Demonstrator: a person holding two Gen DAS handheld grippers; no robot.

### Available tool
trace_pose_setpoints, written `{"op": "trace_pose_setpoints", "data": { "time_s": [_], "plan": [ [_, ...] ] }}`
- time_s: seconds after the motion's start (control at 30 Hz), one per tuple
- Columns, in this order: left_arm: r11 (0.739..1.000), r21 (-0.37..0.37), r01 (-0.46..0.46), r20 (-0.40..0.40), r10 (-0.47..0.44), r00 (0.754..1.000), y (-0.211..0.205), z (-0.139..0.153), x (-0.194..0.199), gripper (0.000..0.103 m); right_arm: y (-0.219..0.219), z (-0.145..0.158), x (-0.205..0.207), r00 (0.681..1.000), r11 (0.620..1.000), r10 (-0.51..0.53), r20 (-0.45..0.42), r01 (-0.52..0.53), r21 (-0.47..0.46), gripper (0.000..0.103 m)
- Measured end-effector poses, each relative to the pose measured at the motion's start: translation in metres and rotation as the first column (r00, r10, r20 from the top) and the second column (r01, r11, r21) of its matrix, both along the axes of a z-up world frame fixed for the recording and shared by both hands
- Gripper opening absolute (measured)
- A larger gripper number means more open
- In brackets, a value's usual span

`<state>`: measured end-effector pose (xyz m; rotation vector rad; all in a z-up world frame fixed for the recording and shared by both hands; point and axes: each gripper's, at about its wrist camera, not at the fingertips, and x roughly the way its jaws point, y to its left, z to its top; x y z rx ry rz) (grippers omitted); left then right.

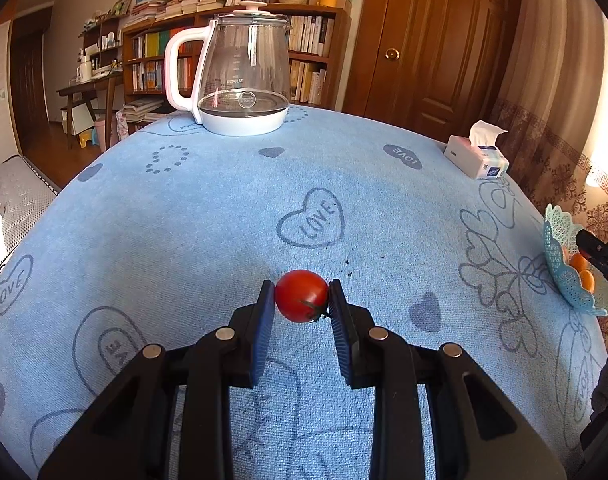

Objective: Organize fruits
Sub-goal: 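Carry the tomato into the basket and open the right tool, then carry the held tomato into the basket and open the left tool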

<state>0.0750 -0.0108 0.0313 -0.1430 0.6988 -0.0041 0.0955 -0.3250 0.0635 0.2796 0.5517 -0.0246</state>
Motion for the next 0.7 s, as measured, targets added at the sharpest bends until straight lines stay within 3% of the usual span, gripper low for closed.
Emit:
{"op": "trace_pose_setpoints", "data": {
  "time_s": [0.17, 0.43, 0.7],
  "plan": [
    [1.0, 0.002, 0.002, 0.0, -0.002, 1.0, -0.001, -0.001, 0.0, 0.028, -0.028, -0.002, -0.002, 0.997, 0.996, -0.074, -0.004, 0.074, 0.045, 0.031],
    [1.0, 0.004, 0.003, -0.001, -0.003, 1.0, -0.001, -0.002, 0.0, 0.028, -0.038, -0.009, 0.001, 0.995, 0.992, -0.099, -0.027, 0.101, 0.073, 0.031],
    [1.0, 0.004, 0.003, -0.001, -0.003, 1.0, -0.001, -0.002, 0.0, 0.028, -0.042, -0.01, -0.001, 0.992, 0.987, -0.124, -0.02, 0.125, 0.099, 0.043]
  ]
}}
